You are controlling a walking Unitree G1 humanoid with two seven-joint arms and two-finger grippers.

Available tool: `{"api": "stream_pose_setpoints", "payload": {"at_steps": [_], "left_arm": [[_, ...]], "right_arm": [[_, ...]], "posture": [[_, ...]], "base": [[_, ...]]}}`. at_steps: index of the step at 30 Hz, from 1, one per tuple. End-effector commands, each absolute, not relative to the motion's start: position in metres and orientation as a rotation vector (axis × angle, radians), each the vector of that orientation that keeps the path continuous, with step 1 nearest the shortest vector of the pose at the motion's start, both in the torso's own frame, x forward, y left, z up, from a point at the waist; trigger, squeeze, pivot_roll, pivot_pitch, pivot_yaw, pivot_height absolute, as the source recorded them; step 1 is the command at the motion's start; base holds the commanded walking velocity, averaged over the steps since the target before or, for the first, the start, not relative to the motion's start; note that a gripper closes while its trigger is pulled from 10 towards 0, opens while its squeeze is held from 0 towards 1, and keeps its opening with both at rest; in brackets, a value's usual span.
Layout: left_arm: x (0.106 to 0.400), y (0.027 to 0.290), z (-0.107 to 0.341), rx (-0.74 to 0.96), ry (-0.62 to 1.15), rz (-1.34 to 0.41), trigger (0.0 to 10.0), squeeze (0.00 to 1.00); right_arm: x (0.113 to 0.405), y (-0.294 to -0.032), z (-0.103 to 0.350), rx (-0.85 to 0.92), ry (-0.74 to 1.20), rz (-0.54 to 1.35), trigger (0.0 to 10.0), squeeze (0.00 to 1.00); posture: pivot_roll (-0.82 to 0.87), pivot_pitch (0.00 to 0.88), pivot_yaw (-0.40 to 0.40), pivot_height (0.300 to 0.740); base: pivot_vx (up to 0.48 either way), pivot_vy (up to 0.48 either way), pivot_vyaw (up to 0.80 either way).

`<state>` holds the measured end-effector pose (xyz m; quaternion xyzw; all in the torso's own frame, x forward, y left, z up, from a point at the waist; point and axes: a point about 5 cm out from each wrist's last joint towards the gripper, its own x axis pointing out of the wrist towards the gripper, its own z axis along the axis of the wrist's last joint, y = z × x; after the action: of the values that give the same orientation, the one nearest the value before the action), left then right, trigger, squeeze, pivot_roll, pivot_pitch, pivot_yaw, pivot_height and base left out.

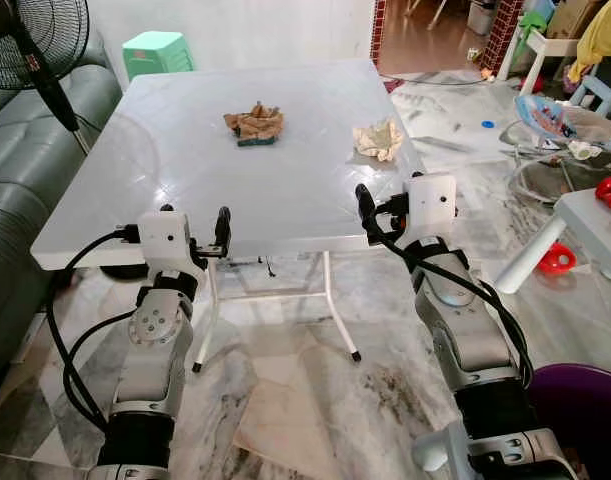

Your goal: Picking trash to rubbish bin

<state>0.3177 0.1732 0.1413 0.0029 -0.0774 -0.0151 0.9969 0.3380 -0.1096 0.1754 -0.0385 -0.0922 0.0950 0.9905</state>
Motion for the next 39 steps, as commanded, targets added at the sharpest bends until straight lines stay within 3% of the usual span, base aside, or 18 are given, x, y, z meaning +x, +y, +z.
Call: {"api": "stream_pose_setpoints", "payload": {"at_steps": [1, 30, 39], "left_arm": [[0.3194, 0.1723, 0.1481, 0.006, -0.173, -0.040, 10.0, 0.00], [0.3186, 0.1689, 0.1459, -0.001, -0.160, -0.051, 10.0, 0.00], [0.3184, 0.1721, 0.1439, 0.002, -0.147, -0.034, 10.0, 0.00]], "right_arm": [[0.3398, -0.1071, 0.1820, -0.085, -0.214, 0.195, 10.0, 0.00], [0.3403, -0.1059, 0.1804, -0.085, -0.212, 0.204, 10.0, 0.00], [0.3400, -0.1036, 0.1795, -0.085, -0.207, 0.220, 10.0, 0.00]], "posture": [[-0.03, 0.037, 0.023, 0.740], [-0.04, 0.038, 0.026, 0.740], [-0.04, 0.040, 0.024, 0.740]], "base": [[0.266, 0.000, 0.00], [0.357, 0.000, 0.00], [0.265, 0.387, 0.00]]}}
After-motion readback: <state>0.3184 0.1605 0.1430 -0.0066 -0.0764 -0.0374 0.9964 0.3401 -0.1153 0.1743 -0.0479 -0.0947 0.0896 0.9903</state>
